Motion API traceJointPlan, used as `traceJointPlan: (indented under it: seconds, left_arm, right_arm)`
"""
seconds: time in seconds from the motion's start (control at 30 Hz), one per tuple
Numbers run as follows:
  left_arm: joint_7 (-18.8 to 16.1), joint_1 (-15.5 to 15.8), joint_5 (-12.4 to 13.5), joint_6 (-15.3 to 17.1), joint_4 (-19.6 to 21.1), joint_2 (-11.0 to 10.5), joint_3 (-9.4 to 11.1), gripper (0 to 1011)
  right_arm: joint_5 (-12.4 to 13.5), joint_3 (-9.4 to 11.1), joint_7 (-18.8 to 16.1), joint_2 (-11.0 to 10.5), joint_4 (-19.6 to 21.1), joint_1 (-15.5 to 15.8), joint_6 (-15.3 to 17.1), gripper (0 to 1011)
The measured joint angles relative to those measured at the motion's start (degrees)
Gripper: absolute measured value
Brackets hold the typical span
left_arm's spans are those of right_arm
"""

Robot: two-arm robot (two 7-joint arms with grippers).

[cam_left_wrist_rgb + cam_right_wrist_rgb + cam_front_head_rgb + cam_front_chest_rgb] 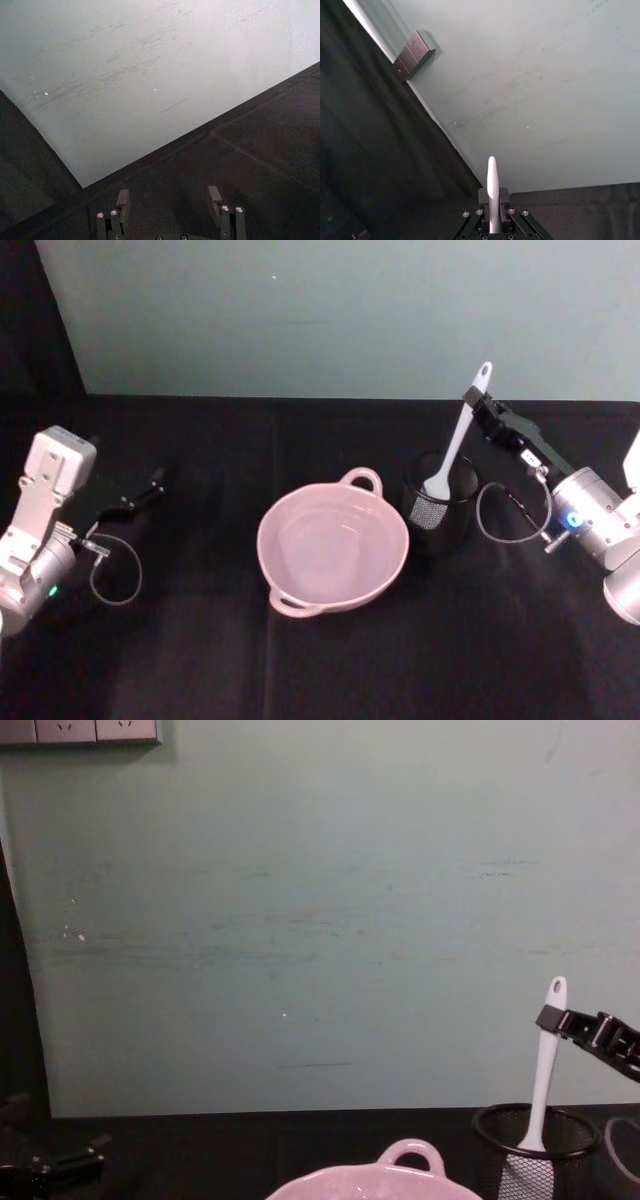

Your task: Use the one hand to pick up the spoon and stir the clear water in the bowl.

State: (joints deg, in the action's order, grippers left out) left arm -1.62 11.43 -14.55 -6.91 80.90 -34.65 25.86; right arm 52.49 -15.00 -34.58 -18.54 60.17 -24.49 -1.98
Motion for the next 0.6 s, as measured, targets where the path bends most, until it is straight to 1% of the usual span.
traceJointPlan:
  seconds: [0.13, 0.23, 0.5, 0.53, 0.57, 0.6]
  left_arm:
    - [0.0, 0.0, 0.0, 0.0, 0.0, 0.0, 0.0, 1011]
    - [0.0, 0.0, 0.0, 0.0, 0.0, 0.0, 0.0, 1011]
    - [0.0, 0.0, 0.0, 0.0, 0.0, 0.0, 0.0, 1011]
    - [0.0, 0.0, 0.0, 0.0, 0.0, 0.0, 0.0, 1011]
    - [0.0, 0.0, 0.0, 0.0, 0.0, 0.0, 0.0, 1011]
    - [0.0, 0.0, 0.0, 0.0, 0.0, 0.0, 0.0, 1011]
  right_arm:
    - [0.5, -0.1, -0.3, -0.1, -0.8, -0.2, 0.7, 116]
    - [1.4, -0.1, -0.9, 0.0, -1.7, -0.6, 1.7, 114]
    - [1.2, 0.0, -0.9, 0.0, -1.3, -0.5, 1.4, 121]
    - [1.2, 0.0, -0.8, -0.1, -1.3, -0.5, 1.3, 160]
    - [1.2, 0.0, -0.8, -0.1, -1.2, -0.5, 1.3, 172]
    - [1.2, 0.0, -0.7, -0.1, -1.2, -0.4, 1.3, 215]
